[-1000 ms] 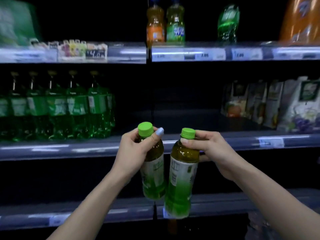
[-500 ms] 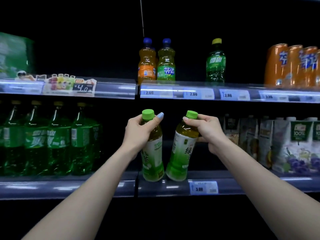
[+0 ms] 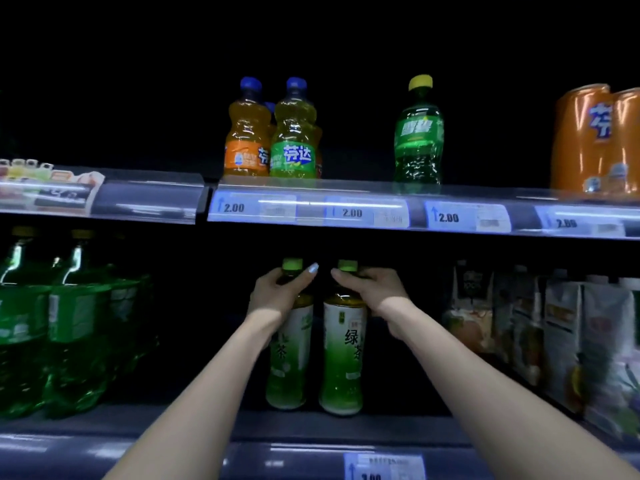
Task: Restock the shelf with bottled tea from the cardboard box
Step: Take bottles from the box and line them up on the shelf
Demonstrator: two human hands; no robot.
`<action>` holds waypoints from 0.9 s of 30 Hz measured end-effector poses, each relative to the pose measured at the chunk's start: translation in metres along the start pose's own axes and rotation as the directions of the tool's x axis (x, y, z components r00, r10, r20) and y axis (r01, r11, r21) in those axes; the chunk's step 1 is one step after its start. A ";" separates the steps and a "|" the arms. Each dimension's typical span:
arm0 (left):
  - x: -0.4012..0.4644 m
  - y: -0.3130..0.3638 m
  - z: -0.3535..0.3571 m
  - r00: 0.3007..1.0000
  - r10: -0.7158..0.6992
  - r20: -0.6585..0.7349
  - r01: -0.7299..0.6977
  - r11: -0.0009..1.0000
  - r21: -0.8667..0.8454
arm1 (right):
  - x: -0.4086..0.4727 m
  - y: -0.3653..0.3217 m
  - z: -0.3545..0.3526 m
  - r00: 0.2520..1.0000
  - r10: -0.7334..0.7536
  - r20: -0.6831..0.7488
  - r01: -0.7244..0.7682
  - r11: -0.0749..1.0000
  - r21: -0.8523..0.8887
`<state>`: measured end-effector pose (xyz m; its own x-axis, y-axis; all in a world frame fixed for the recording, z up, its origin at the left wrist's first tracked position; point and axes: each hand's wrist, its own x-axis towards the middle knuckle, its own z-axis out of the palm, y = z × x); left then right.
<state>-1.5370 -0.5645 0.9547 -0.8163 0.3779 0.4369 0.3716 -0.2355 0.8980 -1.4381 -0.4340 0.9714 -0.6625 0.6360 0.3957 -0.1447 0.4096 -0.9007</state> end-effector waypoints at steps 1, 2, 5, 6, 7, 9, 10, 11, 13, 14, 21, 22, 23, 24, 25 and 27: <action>-0.001 -0.002 0.002 1.000 0.009 0.024 -0.010 1.000 0.019 | -0.001 0.003 0.002 0.999 -0.028 0.019 0.028 1.000 0.001; -0.004 -0.003 0.003 0.999 0.024 0.035 -0.025 0.999 0.033 | -0.004 0.007 0.005 0.998 -0.052 0.022 0.052 0.999 0.006; -0.008 -0.005 -0.005 0.991 0.015 0.133 -0.016 1.000 0.005 | -0.017 0.018 0.009 0.998 -0.053 0.032 0.050 0.995 0.087; -0.009 -0.007 -0.010 0.981 0.005 0.192 -0.005 1.000 -0.002 | -0.022 0.023 0.008 0.996 -0.062 0.069 0.053 0.991 0.124; -0.009 -0.011 -0.017 0.968 0.000 0.251 0.001 1.000 -0.002 | -0.027 0.027 0.005 0.990 -0.080 0.119 0.060 0.985 0.164; -0.010 -0.024 -0.033 0.935 -0.026 0.355 0.015 0.999 0.032 | -0.037 0.037 -0.002 0.965 -0.093 0.245 0.045 0.980 0.193; -0.012 -0.031 -0.040 0.915 -0.050 0.402 0.027 0.998 0.063 | -0.041 0.044 -0.004 0.953 -0.079 0.294 0.026 0.983 0.180; -0.014 -0.038 -0.046 0.898 -0.074 0.435 0.037 0.995 0.094 | -0.045 0.050 -0.006 0.947 -0.060 0.316 0.007 0.986 0.165; -0.018 -0.046 -0.050 0.905 -0.080 0.419 0.031 0.992 0.122 | -0.045 0.062 -0.003 0.963 -0.030 0.266 -0.018 0.984 0.175; -0.019 -0.049 -0.048 0.920 -0.060 0.388 0.012 0.992 0.125 | -0.044 0.066 0.000 0.976 -0.024 0.219 -0.019 0.982 0.190; -0.010 -0.064 -0.029 0.968 0.040 0.247 -0.078 0.986 0.147 | -0.028 0.067 0.024 0.998 -0.063 0.030 0.061 0.996 0.060; -0.008 -0.065 -0.031 0.959 0.015 0.283 -0.062 0.985 0.159 | -0.026 0.067 0.022 0.997 -0.045 0.064 0.043 0.998 0.035; -0.007 -0.066 -0.034 0.944 -0.017 0.329 -0.046 0.982 0.183 | -0.024 0.070 0.019 0.992 -0.023 0.123 0.023 1.000 0.004; -0.006 -0.067 -0.037 0.929 -0.043 0.368 -0.037 0.978 0.208 | -0.023 0.072 0.015 0.982 0.001 0.189 0.006 0.999 -0.035; -0.004 -0.069 -0.040 0.918 -0.061 0.392 -0.032 0.973 0.228 | -0.022 0.075 0.011 0.970 0.030 0.243 -0.012 0.997 -0.075; 0.001 -0.074 -0.043 0.915 -0.066 0.398 -0.037 0.969 0.245 | -0.020 0.079 0.007 0.958 0.059 0.281 -0.026 0.993 -0.117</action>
<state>-1.5841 -0.5854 0.8863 -0.5956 0.7176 0.3610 0.4985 -0.0223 0.8666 -1.4418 -0.4185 0.8911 -0.8495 0.4497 0.2760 -0.0402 0.4663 -0.8837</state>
